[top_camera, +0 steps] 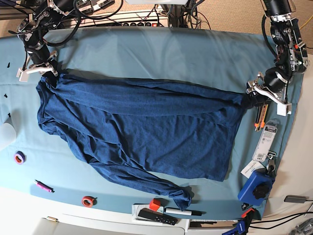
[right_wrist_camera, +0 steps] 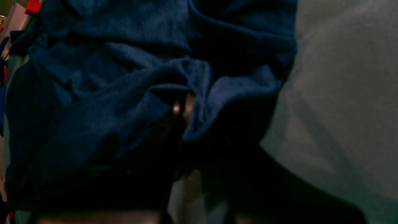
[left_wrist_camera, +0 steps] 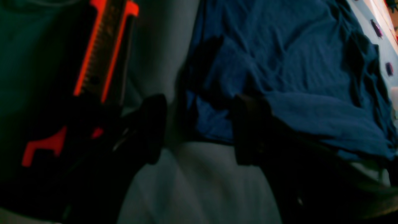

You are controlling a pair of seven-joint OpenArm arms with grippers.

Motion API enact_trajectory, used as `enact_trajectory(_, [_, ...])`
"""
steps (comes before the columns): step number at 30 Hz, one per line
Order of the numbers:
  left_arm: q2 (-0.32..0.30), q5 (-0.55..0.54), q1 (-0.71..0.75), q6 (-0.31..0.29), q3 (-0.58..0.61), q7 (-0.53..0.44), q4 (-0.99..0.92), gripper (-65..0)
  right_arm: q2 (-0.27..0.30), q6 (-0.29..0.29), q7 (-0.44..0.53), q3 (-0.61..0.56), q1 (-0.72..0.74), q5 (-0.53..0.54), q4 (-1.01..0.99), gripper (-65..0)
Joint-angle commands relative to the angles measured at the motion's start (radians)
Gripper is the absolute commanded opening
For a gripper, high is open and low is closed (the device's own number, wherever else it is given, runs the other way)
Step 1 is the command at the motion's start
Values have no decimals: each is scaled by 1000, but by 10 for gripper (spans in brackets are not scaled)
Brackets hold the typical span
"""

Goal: Layout the t-shirt on the table in an organized manner, then fold the t-shirt properly
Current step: 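Lift the collar edge and pull it outward with both grippers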

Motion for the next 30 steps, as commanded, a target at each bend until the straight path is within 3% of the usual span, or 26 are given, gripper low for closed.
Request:
enact_trajectory(1, [-12,-24,-4,1,2,0,16,-300,16,7,18,2,6,21,13,-650])
enact_trajectory(9, [44,1,19,23,19,-27,1,-300,16,6,19,2,6,21,13,-650])
enact_trajectory(30, [68,-17,-101,13,19,-61,-134,-300,17,7,18,2,6,21,13,-650])
